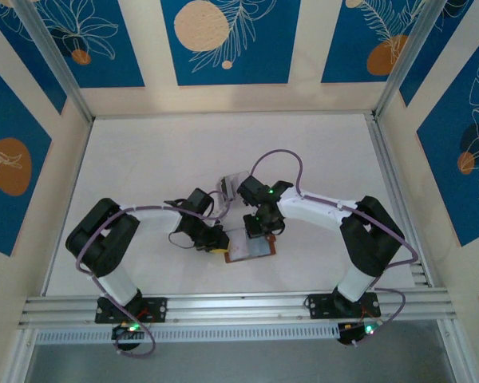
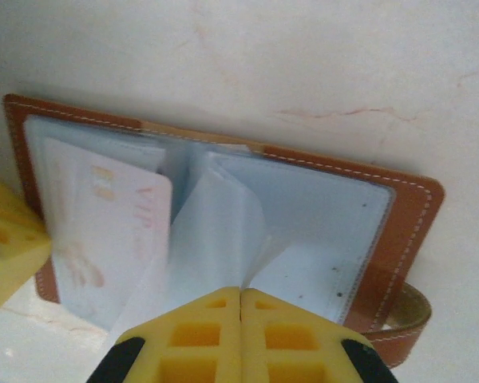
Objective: Put the credit cards into the card holder
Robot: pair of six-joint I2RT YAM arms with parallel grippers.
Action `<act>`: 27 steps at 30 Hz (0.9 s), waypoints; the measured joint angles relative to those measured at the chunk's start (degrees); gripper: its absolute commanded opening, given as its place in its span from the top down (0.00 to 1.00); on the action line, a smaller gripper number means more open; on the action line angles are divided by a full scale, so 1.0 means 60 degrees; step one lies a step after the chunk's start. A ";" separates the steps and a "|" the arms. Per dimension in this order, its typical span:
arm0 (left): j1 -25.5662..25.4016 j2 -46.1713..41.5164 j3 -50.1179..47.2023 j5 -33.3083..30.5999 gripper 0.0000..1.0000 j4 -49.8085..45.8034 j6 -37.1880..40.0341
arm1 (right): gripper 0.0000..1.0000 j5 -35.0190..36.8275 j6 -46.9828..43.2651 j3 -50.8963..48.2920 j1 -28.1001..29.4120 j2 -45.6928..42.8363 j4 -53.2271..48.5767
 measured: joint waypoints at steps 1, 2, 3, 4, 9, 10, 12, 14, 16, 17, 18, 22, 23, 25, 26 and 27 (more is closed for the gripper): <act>0.0000 0.0000 0.0000 0.0000 0.84 0.0000 0.0000 | 1.00 -0.0080 0.0000 0.0051 0.0007 0.0000 -0.0015; 0.0000 0.0000 0.0000 0.0000 0.84 0.0000 0.0000 | 1.00 -0.0178 0.0000 0.0091 0.0007 0.0000 -0.0015; 0.0000 0.0000 0.0000 0.0000 0.84 0.0000 0.0000 | 1.00 -0.0277 0.0004 0.0127 0.0007 0.0000 -0.0015; 0.0000 0.0000 0.0000 0.0000 0.84 0.0004 -0.0004 | 1.00 -0.0375 0.0004 0.0160 0.0015 0.0000 -0.0011; 0.0000 0.0000 0.0007 0.0000 0.84 0.0000 0.0000 | 0.89 -0.0889 0.0040 0.0408 0.0015 0.0113 0.0069; 0.0000 0.0000 0.0007 0.0000 0.84 -0.0004 0.0000 | 0.85 -0.0951 0.0062 0.0430 0.0015 0.0146 0.0106; 0.0000 0.0000 0.0007 0.0000 0.84 -0.0004 0.0000 | 0.73 -0.1217 0.0157 0.0430 -0.0011 0.0197 0.0219; 0.0000 0.0000 0.0007 0.0004 0.84 -0.0004 0.0000 | 0.69 -0.1508 0.0288 0.0364 -0.0091 0.0189 0.0393; 0.0000 0.0000 0.0007 0.0004 0.84 -0.0004 0.0000 | 0.68 -0.1989 0.0459 0.0062 -0.0240 0.0113 0.0794; 0.0000 0.0000 0.0007 0.0000 0.84 0.0000 0.0000 | 0.67 -0.2255 0.0572 -0.0182 -0.0357 0.0055 0.1009; 0.0000 0.0000 0.0007 0.0004 0.84 0.0000 0.0000 | 0.65 -0.2517 0.0696 -0.0441 -0.0492 -0.0007 0.1206; 0.0000 0.0000 0.0007 0.0004 0.84 0.0007 -0.0004 | 0.62 -0.3177 0.1162 -0.1304 -0.0831 -0.0189 0.1643; 0.0000 0.0000 0.0007 0.0004 0.84 0.0011 -0.0004 | 0.62 -0.3264 0.1260 -0.1461 -0.0831 -0.0262 0.1708; 0.0000 0.0000 0.0007 0.0004 0.84 0.0015 -0.0004 | 0.64 -0.3406 0.1399 -0.1672 -0.0827 -0.0441 0.1778; 0.0000 0.0004 0.0007 0.0007 0.84 0.0015 -0.0004 | 0.66 -0.3442 0.1479 -0.1741 -0.0827 -0.0568 0.1774; 0.0000 0.0007 0.0007 0.0007 0.84 0.0015 -0.0004 | 0.68 -0.3450 0.1515 -0.1759 -0.0823 -0.0663 0.1774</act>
